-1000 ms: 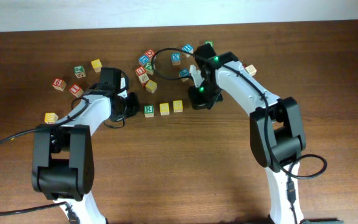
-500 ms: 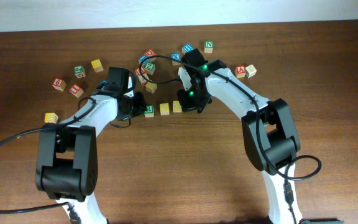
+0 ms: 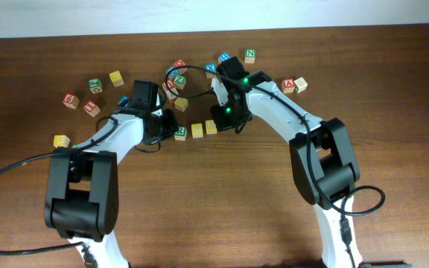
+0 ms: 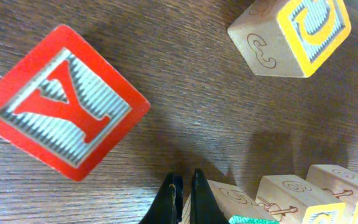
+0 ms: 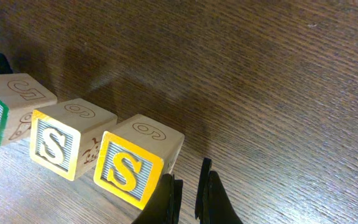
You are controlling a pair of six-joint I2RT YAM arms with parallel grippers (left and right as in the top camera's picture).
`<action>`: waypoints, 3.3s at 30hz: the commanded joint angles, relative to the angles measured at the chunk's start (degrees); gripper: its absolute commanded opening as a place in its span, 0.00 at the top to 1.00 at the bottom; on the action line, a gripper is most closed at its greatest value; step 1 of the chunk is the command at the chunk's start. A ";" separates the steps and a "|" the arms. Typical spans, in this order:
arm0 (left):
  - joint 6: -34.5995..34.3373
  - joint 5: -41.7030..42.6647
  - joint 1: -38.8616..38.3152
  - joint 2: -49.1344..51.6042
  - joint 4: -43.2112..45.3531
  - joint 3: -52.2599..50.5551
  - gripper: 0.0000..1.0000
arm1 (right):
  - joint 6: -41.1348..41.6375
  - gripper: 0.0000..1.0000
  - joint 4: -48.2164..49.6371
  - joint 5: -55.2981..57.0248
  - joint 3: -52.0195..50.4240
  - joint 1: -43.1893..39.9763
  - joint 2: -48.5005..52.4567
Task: Spell out RSS
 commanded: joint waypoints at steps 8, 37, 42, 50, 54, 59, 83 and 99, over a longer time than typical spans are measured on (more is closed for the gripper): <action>-5.95 0.44 -1.60 0.42 0.07 -0.44 1.00 | -1.27 0.96 -1.90 -1.31 -0.28 0.48 0.63; -14.67 -1.09 -5.11 0.42 0.09 -0.44 1.00 | -3.87 0.96 -1.95 -1.90 -0.28 0.44 0.63; -15.91 -1.11 -5.11 0.42 0.39 -0.42 1.00 | -3.87 0.96 -3.76 -2.58 -0.28 0.48 0.63; -15.89 -1.09 -5.11 0.42 0.92 -0.42 1.00 | -3.85 0.96 -4.79 -2.51 -0.20 0.37 0.61; -15.89 -1.79 -5.05 -0.02 0.90 -0.42 1.00 | -3.82 0.96 -4.76 -2.49 0.26 -1.33 -0.98; -15.65 -7.21 -5.05 -4.74 0.87 -0.39 1.00 | -3.82 0.96 -6.21 -2.54 2.23 -3.76 -3.17; 15.32 -10.01 -11.54 -20.09 0.55 -15.80 1.00 | -3.85 0.96 -23.19 -9.25 32.09 -14.08 -3.43; 17.79 -6.40 -11.54 -12.50 8.07 -15.78 1.00 | -3.87 0.96 -23.52 -9.62 32.09 -14.38 -3.43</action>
